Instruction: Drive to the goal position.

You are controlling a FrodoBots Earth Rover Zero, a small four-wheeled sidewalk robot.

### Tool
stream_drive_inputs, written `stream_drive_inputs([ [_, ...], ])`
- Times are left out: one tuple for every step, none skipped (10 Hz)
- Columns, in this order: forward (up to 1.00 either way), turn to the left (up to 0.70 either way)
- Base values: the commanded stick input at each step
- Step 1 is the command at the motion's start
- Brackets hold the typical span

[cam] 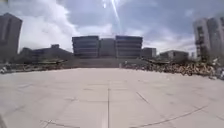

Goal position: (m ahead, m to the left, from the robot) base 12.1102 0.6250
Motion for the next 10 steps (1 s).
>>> stream_drive_inputs([
  [0.68,0.07],
  [0.68,0.1],
  [0.68,0.13],
  [0.68,0.06],
  [0.68,0.0],
  [0.68,0.0],
  [0.68,0.0],
  [0.68,0.0],
  [0.68,0.0],
  [0.68,0.0],
])
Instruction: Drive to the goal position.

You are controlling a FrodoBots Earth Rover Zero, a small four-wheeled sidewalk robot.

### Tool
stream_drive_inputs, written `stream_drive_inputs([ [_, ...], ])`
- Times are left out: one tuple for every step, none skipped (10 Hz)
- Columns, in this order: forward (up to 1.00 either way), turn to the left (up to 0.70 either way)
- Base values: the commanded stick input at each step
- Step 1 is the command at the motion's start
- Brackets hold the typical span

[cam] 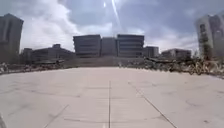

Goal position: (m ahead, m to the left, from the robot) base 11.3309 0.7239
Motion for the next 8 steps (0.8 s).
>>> stream_drive_inputs([
  [0.68,0.0],
  [0.68,0.0],
  [0.68,0.0],
  [0.68,0.0],
  [0.68,0.0],
  [0.68,0.0],
  [0.68,0.07],
  [0.68,0.14],
])
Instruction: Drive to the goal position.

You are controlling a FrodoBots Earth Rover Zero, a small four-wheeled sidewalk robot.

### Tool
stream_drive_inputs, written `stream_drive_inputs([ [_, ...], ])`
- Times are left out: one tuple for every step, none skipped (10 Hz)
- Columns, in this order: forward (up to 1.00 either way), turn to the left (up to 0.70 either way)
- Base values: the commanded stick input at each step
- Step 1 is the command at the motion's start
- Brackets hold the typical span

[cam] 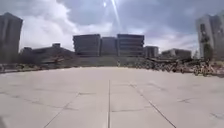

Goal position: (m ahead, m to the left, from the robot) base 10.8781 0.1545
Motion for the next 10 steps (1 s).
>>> stream_drive_inputs([
  [0.68,0.14],
  [0.68,0.14],
  [0.68,0.14],
  [0.68,0.14],
  [0.68,0.14],
  [0.68,0.14],
  [0.68,0.13],
  [0.68,0.07],
  [0.68,0.0],
  [0.68,0.0],
])
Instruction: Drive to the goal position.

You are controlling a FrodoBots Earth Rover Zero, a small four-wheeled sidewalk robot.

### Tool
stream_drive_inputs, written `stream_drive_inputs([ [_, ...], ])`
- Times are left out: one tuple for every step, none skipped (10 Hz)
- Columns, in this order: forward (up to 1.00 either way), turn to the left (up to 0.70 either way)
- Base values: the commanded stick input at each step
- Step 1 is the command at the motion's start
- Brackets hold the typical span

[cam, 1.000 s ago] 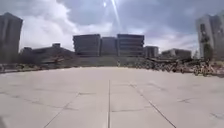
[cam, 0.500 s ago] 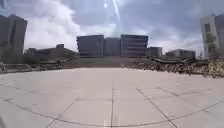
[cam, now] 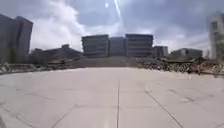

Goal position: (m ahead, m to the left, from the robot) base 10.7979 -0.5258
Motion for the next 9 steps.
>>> stream_drive_inputs([
  [0.68,0.0],
  [0.68,0.0],
  [0.68,0.0],
  [0.68,0.0],
  [0.68,0.02],
  [0.68,0.05],
  [0.68,0.14],
  [0.68,0.14],
  [0.68,0.13],
])
